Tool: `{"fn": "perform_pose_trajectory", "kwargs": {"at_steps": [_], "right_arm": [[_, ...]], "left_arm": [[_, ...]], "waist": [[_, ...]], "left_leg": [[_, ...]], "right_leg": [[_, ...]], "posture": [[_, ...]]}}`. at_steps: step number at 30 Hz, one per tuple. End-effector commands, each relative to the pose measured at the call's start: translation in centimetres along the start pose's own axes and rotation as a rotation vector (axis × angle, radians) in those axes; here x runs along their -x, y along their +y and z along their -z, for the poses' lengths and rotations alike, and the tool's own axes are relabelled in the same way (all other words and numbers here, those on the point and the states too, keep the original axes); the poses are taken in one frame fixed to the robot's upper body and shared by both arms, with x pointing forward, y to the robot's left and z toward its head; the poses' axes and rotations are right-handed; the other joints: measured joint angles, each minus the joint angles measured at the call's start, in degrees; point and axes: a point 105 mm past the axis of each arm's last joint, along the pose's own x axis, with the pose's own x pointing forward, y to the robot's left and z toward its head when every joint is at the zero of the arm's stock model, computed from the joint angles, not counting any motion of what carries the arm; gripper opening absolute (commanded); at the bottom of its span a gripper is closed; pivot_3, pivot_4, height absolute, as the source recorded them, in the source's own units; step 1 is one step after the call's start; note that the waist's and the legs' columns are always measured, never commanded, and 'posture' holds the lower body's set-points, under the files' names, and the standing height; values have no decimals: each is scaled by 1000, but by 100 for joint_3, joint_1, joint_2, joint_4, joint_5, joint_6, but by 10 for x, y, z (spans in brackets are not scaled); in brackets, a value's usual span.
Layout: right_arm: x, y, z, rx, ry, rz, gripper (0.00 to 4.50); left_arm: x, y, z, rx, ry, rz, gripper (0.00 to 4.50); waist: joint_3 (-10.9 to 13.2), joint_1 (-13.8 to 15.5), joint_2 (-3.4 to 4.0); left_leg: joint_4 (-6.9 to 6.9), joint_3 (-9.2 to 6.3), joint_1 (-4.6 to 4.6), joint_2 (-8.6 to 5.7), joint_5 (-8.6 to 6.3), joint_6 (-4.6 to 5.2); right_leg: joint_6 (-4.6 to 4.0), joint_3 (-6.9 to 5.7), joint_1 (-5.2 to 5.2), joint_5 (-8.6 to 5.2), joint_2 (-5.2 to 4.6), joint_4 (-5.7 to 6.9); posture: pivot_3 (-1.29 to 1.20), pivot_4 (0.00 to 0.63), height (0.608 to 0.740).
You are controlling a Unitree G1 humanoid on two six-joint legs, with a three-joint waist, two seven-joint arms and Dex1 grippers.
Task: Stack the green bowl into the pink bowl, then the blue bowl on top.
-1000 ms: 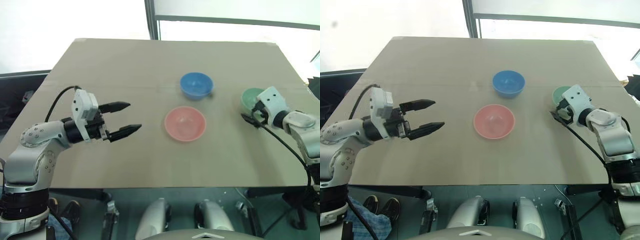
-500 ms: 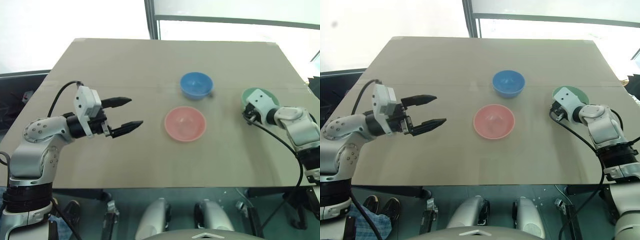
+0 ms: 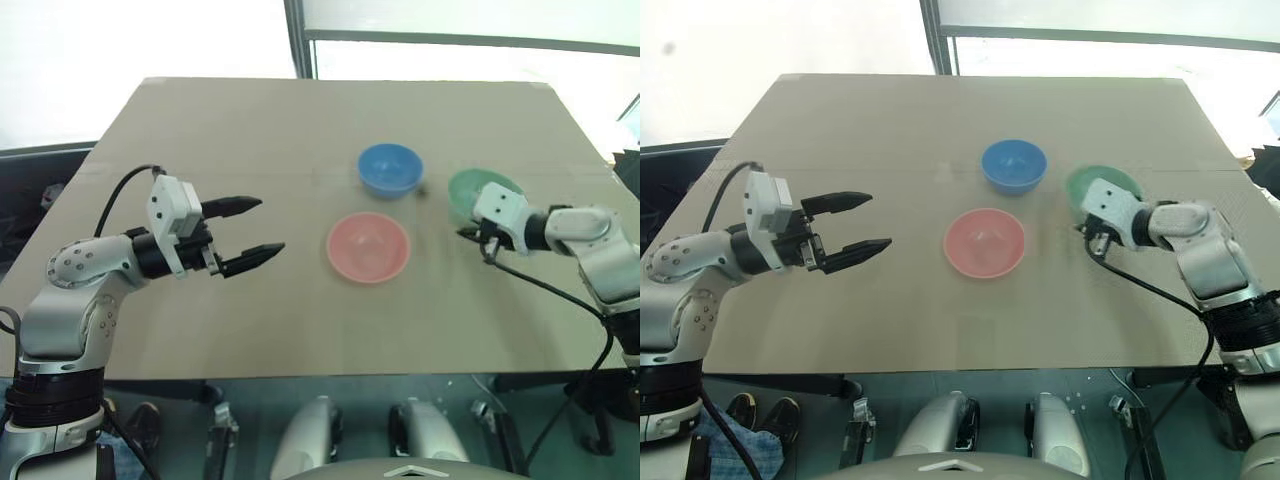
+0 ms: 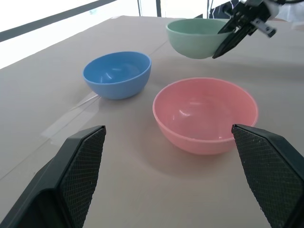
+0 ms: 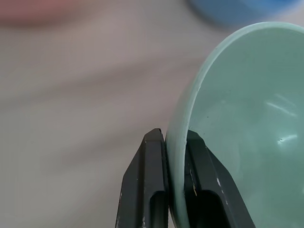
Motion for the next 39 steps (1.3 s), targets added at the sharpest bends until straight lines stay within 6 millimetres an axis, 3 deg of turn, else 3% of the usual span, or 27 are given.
{"fn": "perform_pose_trajectory", "kwargs": {"at_steps": [1,4,7,11,12,15,19,23,27,30,33,39], "right_arm": [[7,22,-68,182,-154,-60,41],[-2,51,-94,270,-210,-129,41],[-17,76,-97,317,-206,-175,41],[-33,80,-99,400,-175,-158,41],[-34,77,-98,406,-168,-147,763],[-35,68,-98,398,-163,-95,1778],[-32,58,-103,352,-188,-37,3570],[-21,52,-101,329,-186,-45,3570],[0,35,-112,226,-228,-65,3570],[6,-7,-120,173,-240,50,3570],[-4,-36,-114,165,-212,124,3570],[-54,-56,-98,122,-176,148,3570]], "left_arm": [[0,2,-5,-34,-9,1,4500],[-2,2,-5,-35,-9,17,4500],[-5,5,-5,-44,-5,26,4500],[-8,6,-6,-52,-4,41,4500],[-8,6,-6,-55,-3,42,4500],[-9,6,-6,-54,-6,45,4500],[-9,6,-6,-54,-9,43,4500],[-10,5,-5,-51,-14,42,4500],[-9,4,-5,-49,-15,42,4500],[-9,7,-6,-45,-26,20,4500],[-9,10,-6,-37,-34,-17,4500],[-2,24,-7,-51,-47,-172,4500]], "waist": [[0,-3,-1],[-2,1,-4],[-4,27,-7],[-4,44,-7],[-3,47,-6],[-4,46,-7],[-3,42,-7],[-3,58,-7],[-1,58,-4],[-1,7,-4],[-6,-38,-12],[-3,-122,-9]], "left_leg": [[1,0,0,-1,0,0],[1,-2,0,-2,-12,19],[1,-7,-1,-4,-9,13],[6,-5,-2,-18,-5,7],[6,-5,-2,-18,-4,6],[7,-6,-2,-17,-4,5],[6,-6,-3,-17,-4,5],[7,-6,-2,-17,-4,6],[8,-6,-2,-17,-4,6],[7,-6,-1,-14,-4,6],[5,-8,5,-15,-4,5],[-3,2,1,-16,-3,5]], "right_leg": [[0,0,1,0,-1,0],[0,-1,0,0,-3,-1],[0,-4,-2,0,-5,-3],[0,-4,-2,0,-17,-4],[0,-5,-2,0,-17,-3],[0,-7,-3,0,-14,-1],[0,-7,-3,0,-13,-2],[0,-7,-2,0,-12,-2],[0,-7,-1,0,-13,-3],[0,-7,-1,0,-11,-1],[0,-8,1,0,-12,1],[0,0,-4,0,-10,1]], "posture": [[0,150,740],[0,150,740],[0,150,740],[0,150,740],[0,150,740],[0,150,740],[0,150,740],[0,150,740],[0,150,740],[0,150,740],[0,150,740],[0,150,740]]}}
